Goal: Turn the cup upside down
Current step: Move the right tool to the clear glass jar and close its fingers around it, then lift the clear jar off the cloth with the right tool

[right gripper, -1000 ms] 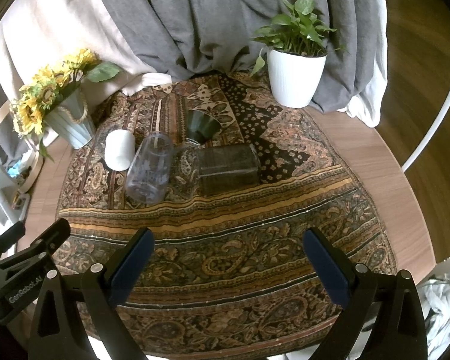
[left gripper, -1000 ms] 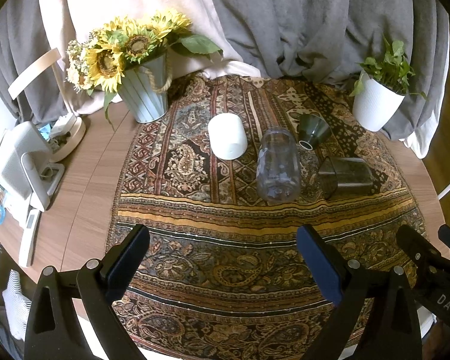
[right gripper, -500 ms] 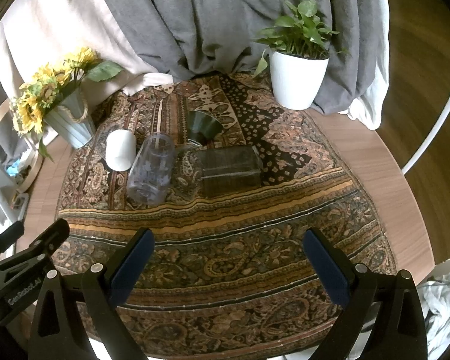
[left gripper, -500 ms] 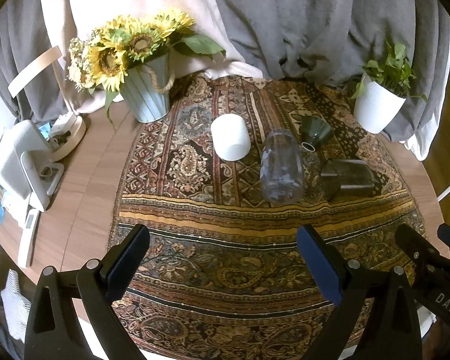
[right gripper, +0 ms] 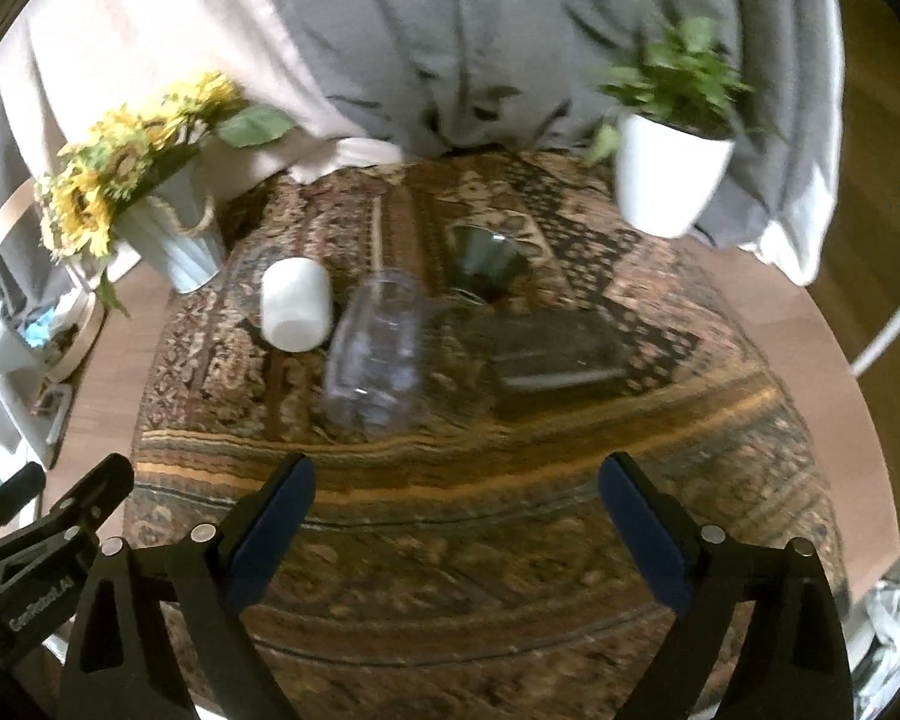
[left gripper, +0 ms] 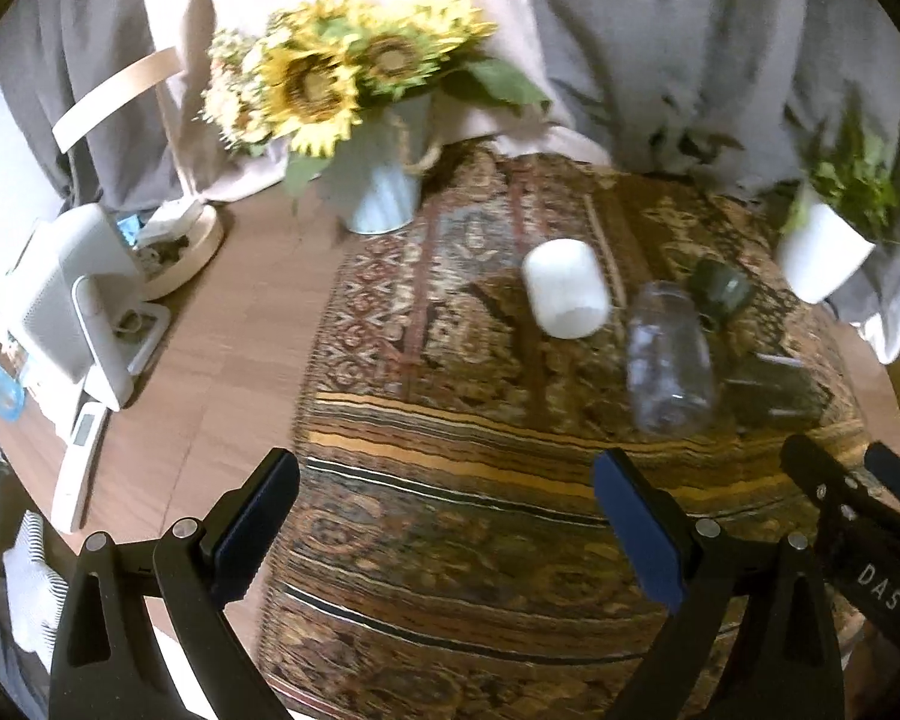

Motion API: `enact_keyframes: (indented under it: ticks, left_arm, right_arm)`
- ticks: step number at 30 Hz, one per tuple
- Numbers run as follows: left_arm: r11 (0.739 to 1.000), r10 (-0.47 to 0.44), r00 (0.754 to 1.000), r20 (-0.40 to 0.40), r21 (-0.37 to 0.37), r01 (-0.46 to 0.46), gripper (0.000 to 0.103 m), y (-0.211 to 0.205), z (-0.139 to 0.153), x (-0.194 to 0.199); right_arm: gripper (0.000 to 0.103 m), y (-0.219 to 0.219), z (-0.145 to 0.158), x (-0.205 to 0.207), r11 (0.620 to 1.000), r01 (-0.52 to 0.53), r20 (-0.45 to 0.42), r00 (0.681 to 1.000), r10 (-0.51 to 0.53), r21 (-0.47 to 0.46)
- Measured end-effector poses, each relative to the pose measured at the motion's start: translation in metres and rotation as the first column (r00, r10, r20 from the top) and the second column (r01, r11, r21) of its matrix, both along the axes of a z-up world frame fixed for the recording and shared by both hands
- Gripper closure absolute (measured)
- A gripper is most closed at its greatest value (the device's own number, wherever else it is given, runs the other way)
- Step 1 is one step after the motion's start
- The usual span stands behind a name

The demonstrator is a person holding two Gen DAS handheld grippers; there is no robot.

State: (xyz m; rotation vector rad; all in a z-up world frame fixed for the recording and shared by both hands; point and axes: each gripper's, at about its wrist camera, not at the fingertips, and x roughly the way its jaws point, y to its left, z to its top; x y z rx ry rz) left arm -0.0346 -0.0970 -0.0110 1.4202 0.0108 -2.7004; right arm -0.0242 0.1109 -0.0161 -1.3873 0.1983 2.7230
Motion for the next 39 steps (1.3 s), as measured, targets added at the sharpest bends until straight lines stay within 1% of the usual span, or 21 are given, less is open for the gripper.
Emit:
enact_keyframes:
  ticks: [3,8,14,19,22,24,27,29,30,36,39]
  left_arm:
    - [1.0,0.015,1.0,0.006,-0.011,-0.015,0.003,-0.013,-0.007,-0.008]
    - [1.0,0.031,0.999,0.029,-0.005,-0.031,0.003,-0.025,-0.022,-0.022]
    - [0.999,0.033,0.996,0.08,-0.018,-0.031,0.003,-0.026,-0.049,-0.041]
    - [1.0,0.026,0.993,0.119,-0.01,-0.025,0.003,-0.025,-0.069,-0.057]
    - [1.0,0.021,0.991,0.136,0.012,-0.023,0.003,-0.024,-0.077,-0.064]
    - [1.0,0.019,0.99,0.142,0.019,-0.022,0.003,-0.023,-0.079,-0.067]
    - [0.999,0.023,0.989,0.144,0.032,-0.028,0.003,-0.022,-0.082,-0.07]
    - [0.999,0.023,0.989,0.146,0.035,-0.028,0.003,-0.022,-0.083,-0.072]
    - [0.999,0.023,0.989,0.145,0.035,-0.028,0.003,-0.021,-0.083,-0.072]
    - [0.999,0.024,0.99,0.137,0.028,-0.028,0.003,-0.018,-0.079,-0.07]
    - [0.999,0.016,0.992,0.128,0.025,-0.019,0.003,-0.016,-0.073,-0.064]
  right_arm:
    - [0.009,-0.017,-0.006,-0.018,1.0,-0.02,-0.008,1.0,0.02,0.008]
    - [0.012,-0.036,-0.026,-0.052,0.999,-0.033,0.02,0.999,0.033,0.014]
    - [0.013,-0.042,-0.056,-0.086,0.999,-0.023,0.08,0.997,0.021,0.031]
    - [0.013,-0.044,-0.075,-0.109,0.998,-0.005,0.107,0.994,-0.001,0.059]
    - [0.013,-0.045,-0.086,-0.12,0.997,0.001,0.139,0.99,-0.011,0.071]
    - [0.015,-0.045,-0.092,-0.125,0.997,0.004,0.16,0.987,-0.015,0.072]
    - [0.019,-0.043,-0.097,-0.127,0.998,0.006,0.165,0.986,-0.015,0.055]
    - [0.024,-0.043,-0.099,-0.127,0.999,-0.001,0.166,0.986,-0.005,0.038]
    - [0.031,-0.043,-0.099,-0.127,1.0,-0.006,0.165,0.986,0.001,0.028]
    - [0.031,-0.039,-0.099,-0.126,1.0,-0.001,0.141,0.99,0.0,0.006]
    - [0.031,-0.037,-0.094,-0.119,1.0,-0.004,0.129,0.992,0.003,0.002]
